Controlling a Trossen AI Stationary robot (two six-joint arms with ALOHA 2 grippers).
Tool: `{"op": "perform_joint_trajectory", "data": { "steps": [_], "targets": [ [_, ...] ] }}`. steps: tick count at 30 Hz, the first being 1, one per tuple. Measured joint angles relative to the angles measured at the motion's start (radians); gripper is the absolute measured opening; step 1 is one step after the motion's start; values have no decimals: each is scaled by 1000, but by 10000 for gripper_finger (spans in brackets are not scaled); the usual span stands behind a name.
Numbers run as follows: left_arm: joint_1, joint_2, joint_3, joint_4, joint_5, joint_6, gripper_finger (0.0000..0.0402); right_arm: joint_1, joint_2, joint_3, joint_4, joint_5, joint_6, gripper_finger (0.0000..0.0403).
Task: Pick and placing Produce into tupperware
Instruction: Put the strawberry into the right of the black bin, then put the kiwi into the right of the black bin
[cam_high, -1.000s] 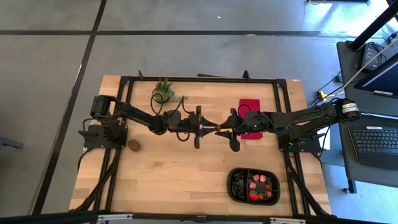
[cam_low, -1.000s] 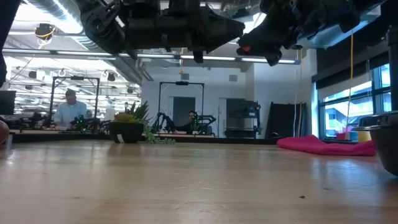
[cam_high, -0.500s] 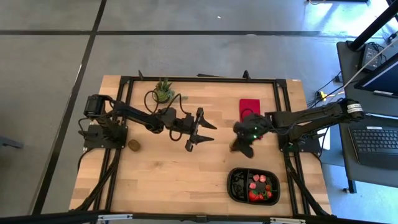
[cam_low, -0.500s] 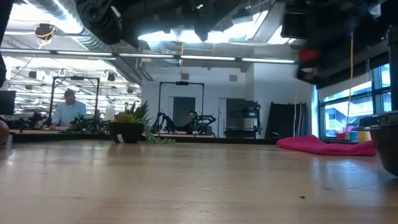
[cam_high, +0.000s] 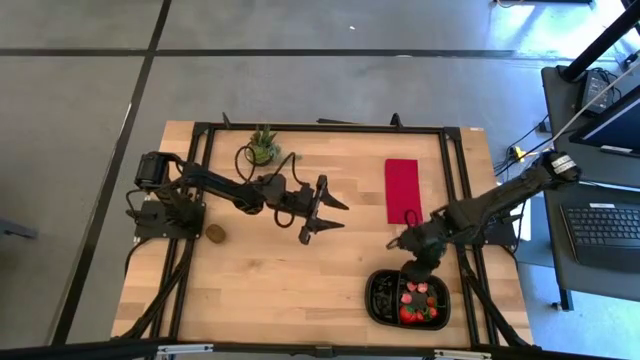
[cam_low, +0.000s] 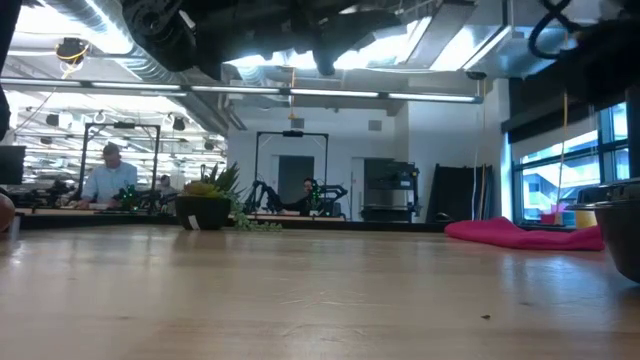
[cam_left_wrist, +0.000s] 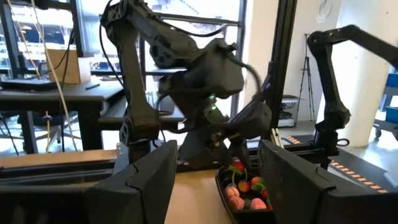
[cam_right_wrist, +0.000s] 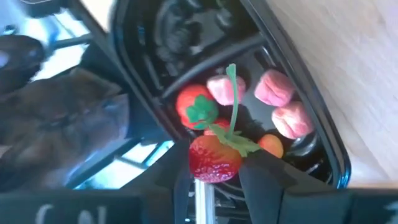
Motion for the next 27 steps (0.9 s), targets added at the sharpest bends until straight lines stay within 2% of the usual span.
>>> {"op": "perform_joint_trajectory", "data": {
  "steps": [10,18,27],
  "targets": [
    [0,0,-1,-49,-60,2,217,182,85,0,-1,298,106,118],
    [0,0,-1,-49,-68,52,217,256,157,0,20,306,169,121],
    [0,0,-1,-49,-94,53,217,256,167,0,63,308,175,154]
  ]
}}
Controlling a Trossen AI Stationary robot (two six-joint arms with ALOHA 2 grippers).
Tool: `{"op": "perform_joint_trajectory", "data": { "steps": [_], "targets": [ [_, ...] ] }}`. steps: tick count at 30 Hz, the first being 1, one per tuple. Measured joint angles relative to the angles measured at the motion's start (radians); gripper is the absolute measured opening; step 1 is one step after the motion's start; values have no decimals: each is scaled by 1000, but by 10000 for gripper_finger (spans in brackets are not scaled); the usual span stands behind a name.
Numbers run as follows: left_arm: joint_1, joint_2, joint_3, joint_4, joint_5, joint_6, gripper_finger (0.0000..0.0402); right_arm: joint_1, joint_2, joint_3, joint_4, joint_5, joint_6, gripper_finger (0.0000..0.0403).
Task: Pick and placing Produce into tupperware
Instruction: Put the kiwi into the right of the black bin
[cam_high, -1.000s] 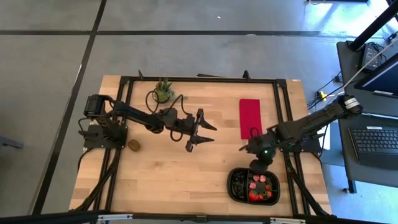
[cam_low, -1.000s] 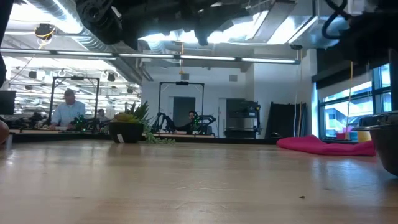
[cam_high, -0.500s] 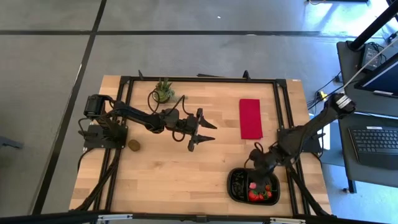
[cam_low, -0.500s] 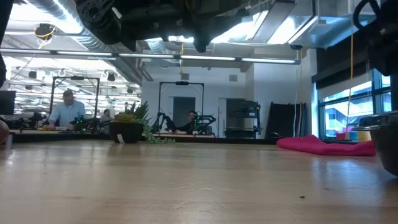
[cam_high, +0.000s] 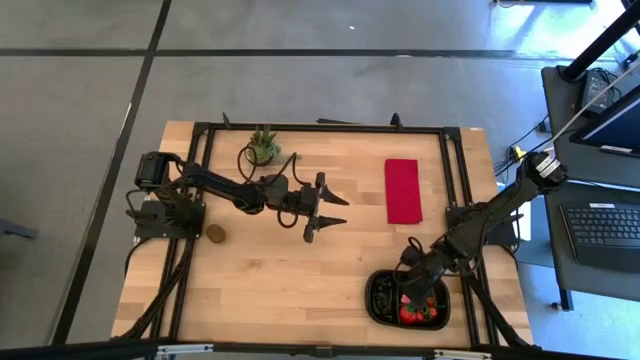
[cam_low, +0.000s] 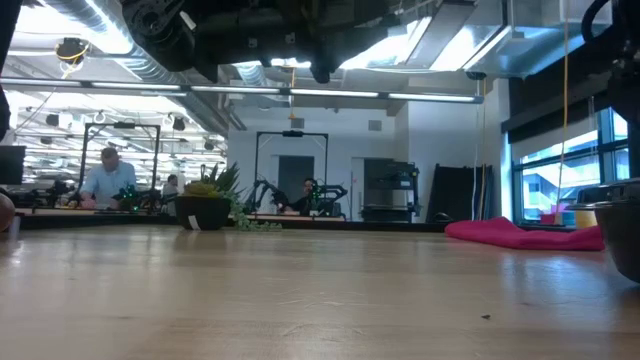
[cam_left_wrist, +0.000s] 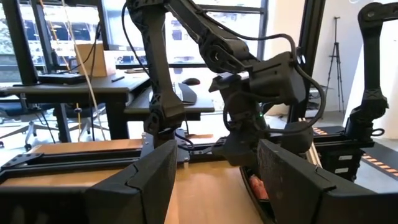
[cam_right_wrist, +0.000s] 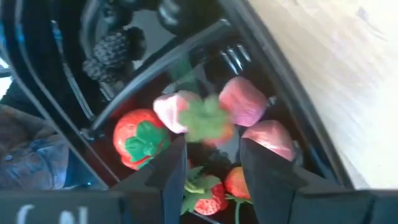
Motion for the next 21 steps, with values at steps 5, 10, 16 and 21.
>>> {"op": "perform_joint_trajectory", "data": {
  "steps": [5,10,16,21],
  "targets": [
    [0,0,0,0,0,0,217,0,0,0,35,-2,-5,160],
    [0,0,0,0,0,0,217,-10,-7,0,37,-95,0,160],
    [0,0,0,0,50,-19,217,-32,-100,0,43,-112,23,161],
    [8,-42,0,-54,176,-60,217,-75,-218,1,43,51,-128,159]
  ]
}}
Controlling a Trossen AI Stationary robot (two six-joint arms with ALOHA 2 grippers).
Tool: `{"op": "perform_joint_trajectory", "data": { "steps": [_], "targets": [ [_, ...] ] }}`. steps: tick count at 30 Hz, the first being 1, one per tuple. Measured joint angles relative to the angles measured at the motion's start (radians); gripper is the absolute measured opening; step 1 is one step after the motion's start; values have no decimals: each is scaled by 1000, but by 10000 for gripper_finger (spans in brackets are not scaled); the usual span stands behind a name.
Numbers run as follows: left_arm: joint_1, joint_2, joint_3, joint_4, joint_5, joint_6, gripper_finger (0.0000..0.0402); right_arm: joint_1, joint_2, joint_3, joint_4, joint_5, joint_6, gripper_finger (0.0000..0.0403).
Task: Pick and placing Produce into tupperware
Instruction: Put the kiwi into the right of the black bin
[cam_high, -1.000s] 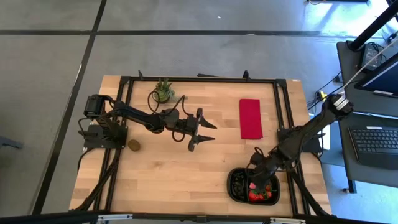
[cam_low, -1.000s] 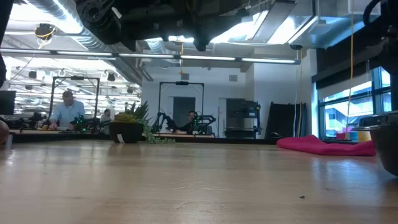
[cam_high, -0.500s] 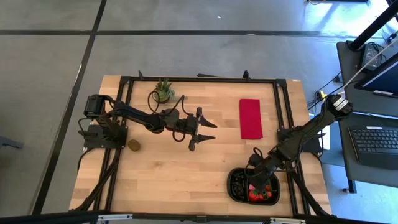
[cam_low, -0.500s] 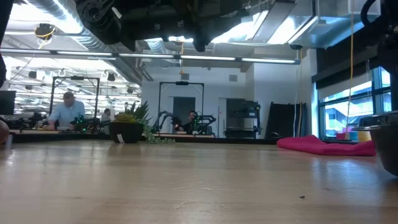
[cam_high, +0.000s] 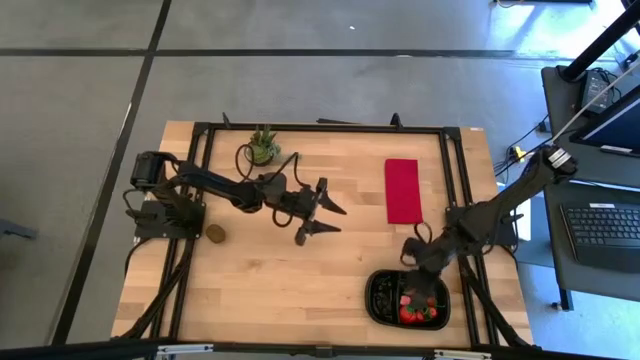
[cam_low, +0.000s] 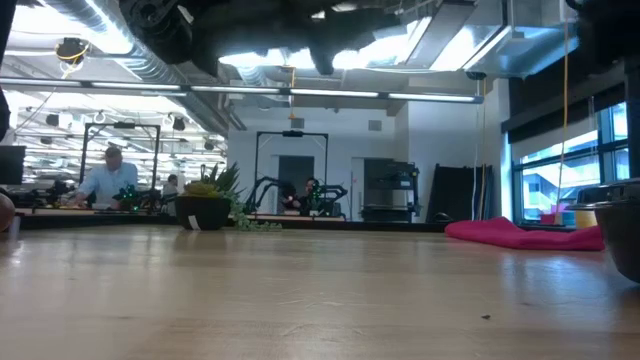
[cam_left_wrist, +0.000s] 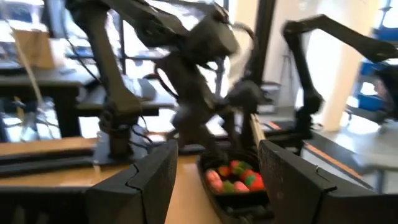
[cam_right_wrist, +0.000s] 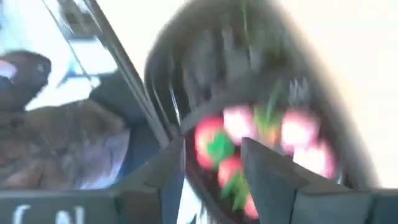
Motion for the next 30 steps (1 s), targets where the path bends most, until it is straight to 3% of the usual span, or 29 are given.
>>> {"op": "perform_joint_trajectory", "data": {
  "steps": [6,11,14,19,25,30],
  "targets": [
    [6,-133,0,-244,33,7,217,-91,-103,0,7,289,-350,159],
    [-6,-262,1,-532,-99,33,217,-170,-126,0,108,485,-635,159],
    [-16,-339,1,-718,-197,24,217,-227,-121,0,196,515,-810,158],
    [-42,-441,0,-1005,-265,-116,217,-351,-118,0,284,407,-1004,158],
    [-76,-492,1,-1220,-291,-264,217,-512,-117,-1,336,219,-1147,158],
    [-107,-507,0,-1423,-460,-386,217,-624,-116,-1,380,33,-1212,158]
  ]
}}
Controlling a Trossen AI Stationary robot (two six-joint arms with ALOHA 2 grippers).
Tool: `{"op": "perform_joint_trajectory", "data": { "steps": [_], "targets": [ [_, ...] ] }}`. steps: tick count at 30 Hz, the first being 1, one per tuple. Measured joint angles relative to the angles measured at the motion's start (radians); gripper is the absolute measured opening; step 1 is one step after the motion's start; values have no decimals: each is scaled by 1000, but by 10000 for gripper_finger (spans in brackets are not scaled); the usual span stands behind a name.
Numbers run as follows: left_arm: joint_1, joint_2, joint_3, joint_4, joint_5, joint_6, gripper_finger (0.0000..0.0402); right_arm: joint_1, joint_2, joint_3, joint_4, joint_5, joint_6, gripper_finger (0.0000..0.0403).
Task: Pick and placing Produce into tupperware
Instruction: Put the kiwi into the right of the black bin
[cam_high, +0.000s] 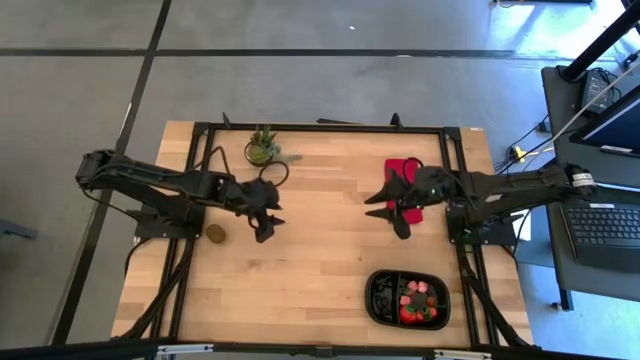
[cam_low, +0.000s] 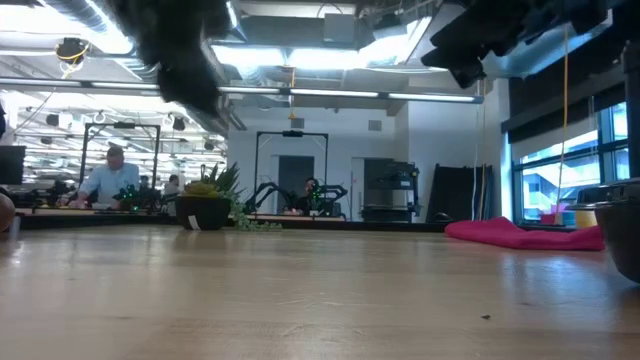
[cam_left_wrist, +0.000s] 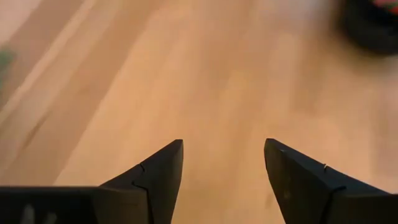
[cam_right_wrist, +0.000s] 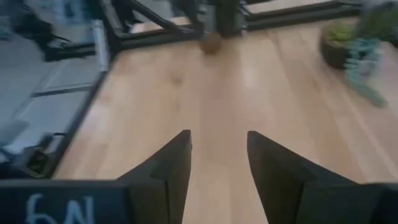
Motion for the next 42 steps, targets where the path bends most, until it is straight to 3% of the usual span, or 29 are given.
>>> {"op": "perform_joint_trajectory", "data": {
  "steps": [5,13,20,27,32,37,42],
  "targets": [
    [-22,-2,0,-178,-102,-120,217,-77,0,0,17,-108,-54,158],
    [-19,-2,0,-326,-66,-203,223,-96,0,0,33,-114,-100,158],
    [-19,-1,0,-387,-19,-243,277,-96,0,0,26,-114,-75,158],
    [-19,0,0,-391,-15,-237,319,-96,2,0,-25,-114,-74,158],
    [-19,0,0,-391,67,-212,324,-96,2,0,-33,-114,-74,158],
    [-18,0,0,-399,69,-204,319,-96,3,0,-33,-114,-76,158],
    [-44,0,0,-461,92,8,309,-96,3,0,-32,-114,-77,158]
  ]
}}
